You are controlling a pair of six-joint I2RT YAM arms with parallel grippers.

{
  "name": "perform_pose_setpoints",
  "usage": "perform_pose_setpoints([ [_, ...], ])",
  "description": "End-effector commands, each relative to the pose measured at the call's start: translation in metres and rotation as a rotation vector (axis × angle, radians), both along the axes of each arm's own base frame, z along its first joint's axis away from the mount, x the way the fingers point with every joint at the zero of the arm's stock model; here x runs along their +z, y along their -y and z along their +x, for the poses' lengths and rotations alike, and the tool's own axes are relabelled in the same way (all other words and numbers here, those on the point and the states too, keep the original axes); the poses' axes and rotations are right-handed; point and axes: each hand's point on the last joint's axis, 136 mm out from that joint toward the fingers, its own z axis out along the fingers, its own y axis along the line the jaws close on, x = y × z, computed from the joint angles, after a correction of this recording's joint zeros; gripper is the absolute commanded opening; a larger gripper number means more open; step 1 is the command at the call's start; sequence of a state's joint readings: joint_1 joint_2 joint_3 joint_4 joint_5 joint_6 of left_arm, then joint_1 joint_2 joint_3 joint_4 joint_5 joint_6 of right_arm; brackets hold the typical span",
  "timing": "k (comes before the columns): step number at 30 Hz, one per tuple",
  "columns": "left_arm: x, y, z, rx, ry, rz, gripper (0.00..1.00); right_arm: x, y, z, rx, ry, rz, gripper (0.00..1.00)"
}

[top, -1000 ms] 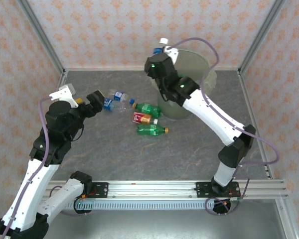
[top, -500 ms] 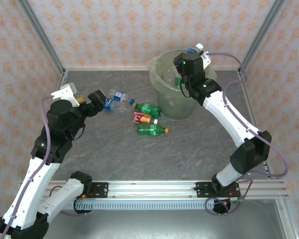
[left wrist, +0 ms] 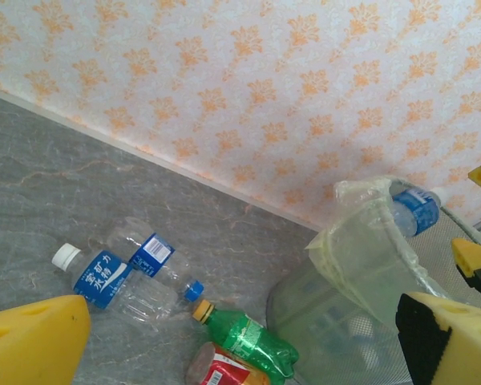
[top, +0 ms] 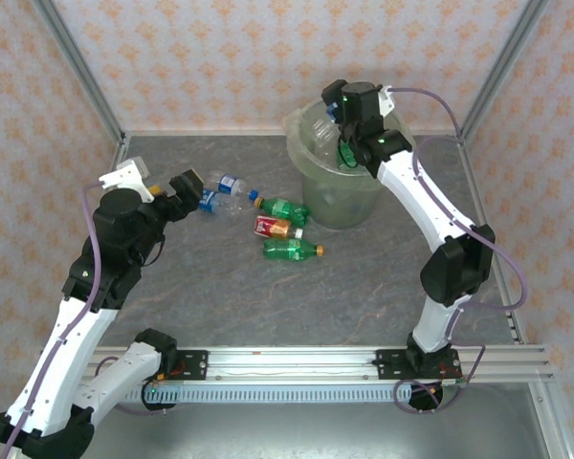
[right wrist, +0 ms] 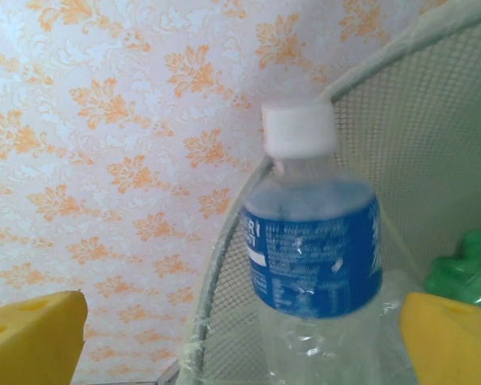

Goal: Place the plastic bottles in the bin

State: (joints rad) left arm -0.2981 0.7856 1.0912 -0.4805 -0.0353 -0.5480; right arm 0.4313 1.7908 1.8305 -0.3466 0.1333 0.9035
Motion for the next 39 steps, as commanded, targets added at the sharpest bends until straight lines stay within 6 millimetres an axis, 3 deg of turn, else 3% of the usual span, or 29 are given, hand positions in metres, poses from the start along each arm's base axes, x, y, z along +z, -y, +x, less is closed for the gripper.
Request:
perform_pose_setpoints([
  [1,0.004,-0.005,0.004,0.030,0.027,0.005,0.99,0.009,0.003,-0.004,0.002,-0.003,-0.023,1.00],
  [11,-0.005,-0.002,0.014,0.032,-0.001,-0.004,0.99,0.019,0.012,-0.020,0.015,0.009,-0.075,1.00],
  [18,-0.018,0.009,0.021,-0.013,-0.032,-0.021,0.99,0.031,0.001,-0.036,0.092,0.027,-0.157,1.00],
  [26,-0.047,0.019,0.021,-0.053,-0.101,-0.064,0.99,0.034,-0.039,-0.072,0.228,0.033,-0.371,1.00],
  [32,-0.068,0.021,0.015,-0.063,-0.157,-0.080,0.99,0.018,-0.087,-0.104,0.397,0.044,-0.608,1.00],
  [39,-0.072,0.014,0.002,-0.046,-0.167,-0.072,0.99,-0.010,-0.114,-0.126,0.528,0.005,-0.740,1.00],
])
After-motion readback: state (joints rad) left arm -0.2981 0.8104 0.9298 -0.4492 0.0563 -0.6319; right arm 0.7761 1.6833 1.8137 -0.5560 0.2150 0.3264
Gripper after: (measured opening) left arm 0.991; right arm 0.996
